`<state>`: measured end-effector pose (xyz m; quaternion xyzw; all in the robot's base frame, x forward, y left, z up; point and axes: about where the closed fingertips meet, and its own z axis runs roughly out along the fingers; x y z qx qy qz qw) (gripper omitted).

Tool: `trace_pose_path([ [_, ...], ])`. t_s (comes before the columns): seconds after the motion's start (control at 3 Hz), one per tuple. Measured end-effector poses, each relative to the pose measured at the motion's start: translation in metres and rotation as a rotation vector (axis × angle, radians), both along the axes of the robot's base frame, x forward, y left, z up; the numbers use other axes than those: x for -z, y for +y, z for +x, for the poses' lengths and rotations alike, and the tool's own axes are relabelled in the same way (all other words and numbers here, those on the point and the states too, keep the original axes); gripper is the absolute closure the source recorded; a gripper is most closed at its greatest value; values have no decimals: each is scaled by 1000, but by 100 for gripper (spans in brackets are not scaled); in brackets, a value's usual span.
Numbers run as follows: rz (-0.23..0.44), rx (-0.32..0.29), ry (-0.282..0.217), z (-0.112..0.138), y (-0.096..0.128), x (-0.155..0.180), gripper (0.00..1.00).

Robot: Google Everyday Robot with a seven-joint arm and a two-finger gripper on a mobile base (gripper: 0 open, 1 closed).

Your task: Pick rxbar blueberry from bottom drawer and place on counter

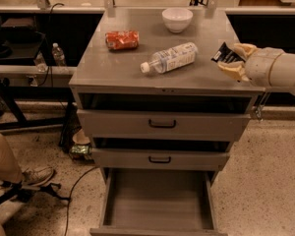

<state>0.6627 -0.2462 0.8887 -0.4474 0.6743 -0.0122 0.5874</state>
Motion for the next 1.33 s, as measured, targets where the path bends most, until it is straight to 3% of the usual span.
trace_pose_path([
  [0.33, 32, 6, 82, 23, 11, 3, 100],
  [0.67, 67, 36, 194, 44, 17, 9, 77],
  [1.0, 84, 62, 256, 54, 17, 15, 47],
  [1.33, 90, 76, 280, 56, 15, 18, 24],
])
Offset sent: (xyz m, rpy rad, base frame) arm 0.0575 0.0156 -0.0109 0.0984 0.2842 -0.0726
